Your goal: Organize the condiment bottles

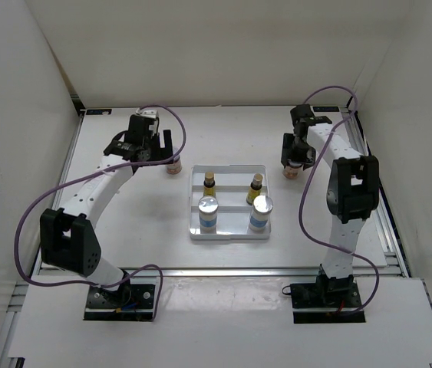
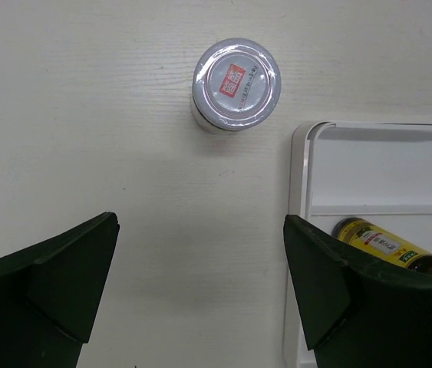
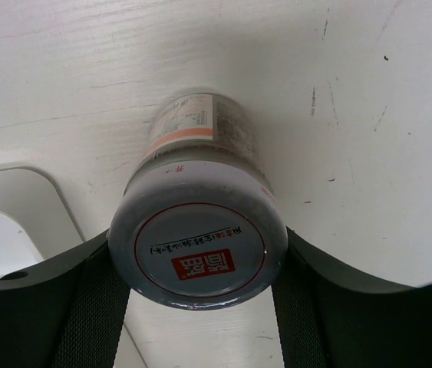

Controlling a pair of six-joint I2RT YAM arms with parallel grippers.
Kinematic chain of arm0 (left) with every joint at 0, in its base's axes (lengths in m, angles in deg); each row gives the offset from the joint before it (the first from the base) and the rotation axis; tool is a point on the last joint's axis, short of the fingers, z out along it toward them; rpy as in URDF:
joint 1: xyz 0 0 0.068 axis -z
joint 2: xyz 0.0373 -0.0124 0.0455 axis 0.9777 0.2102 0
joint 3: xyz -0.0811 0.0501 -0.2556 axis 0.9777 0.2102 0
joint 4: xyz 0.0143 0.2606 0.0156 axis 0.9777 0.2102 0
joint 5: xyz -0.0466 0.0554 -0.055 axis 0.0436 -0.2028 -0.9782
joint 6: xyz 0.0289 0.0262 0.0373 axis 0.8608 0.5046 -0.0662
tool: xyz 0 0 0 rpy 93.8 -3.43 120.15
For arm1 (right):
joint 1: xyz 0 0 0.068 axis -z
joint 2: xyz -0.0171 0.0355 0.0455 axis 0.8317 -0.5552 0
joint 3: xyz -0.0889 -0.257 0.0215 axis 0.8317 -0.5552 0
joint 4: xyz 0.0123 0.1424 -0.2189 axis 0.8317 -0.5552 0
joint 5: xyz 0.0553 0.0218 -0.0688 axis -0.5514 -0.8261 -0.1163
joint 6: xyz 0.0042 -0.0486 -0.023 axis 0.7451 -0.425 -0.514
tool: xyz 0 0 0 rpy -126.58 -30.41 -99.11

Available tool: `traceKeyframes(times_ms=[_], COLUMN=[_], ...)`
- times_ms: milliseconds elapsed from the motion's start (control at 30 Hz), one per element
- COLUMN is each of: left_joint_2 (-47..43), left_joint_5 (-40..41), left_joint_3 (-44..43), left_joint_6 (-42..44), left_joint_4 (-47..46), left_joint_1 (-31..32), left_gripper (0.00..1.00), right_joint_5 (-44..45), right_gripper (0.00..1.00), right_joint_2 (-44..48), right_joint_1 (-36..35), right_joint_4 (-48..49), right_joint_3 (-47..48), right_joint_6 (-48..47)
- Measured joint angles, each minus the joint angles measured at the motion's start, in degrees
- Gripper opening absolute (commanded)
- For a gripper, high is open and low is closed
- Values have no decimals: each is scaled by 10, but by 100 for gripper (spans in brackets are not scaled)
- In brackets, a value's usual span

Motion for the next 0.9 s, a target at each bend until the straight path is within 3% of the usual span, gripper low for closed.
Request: traceKeyframes(times_ms=[167,500,900], left_joint_2=[0,-1,-6], left_joint_5=[0,2,11], left_joint_3=[10,13,28], left_joint_6=[2,5,8], left_joint_4=[0,-2,-4], left_joint_1=[0,0,0], left_gripper=[99,99,99], right_joint_5=[7,37,33], right_gripper=[0,0,0], right_joint_2=[2,40,40], right_joint_1=[-9,-136,-163], right_joint_4=[0,14,23], right_joint_3=[0,8,18], right_joint_6=[-13,-71,-77])
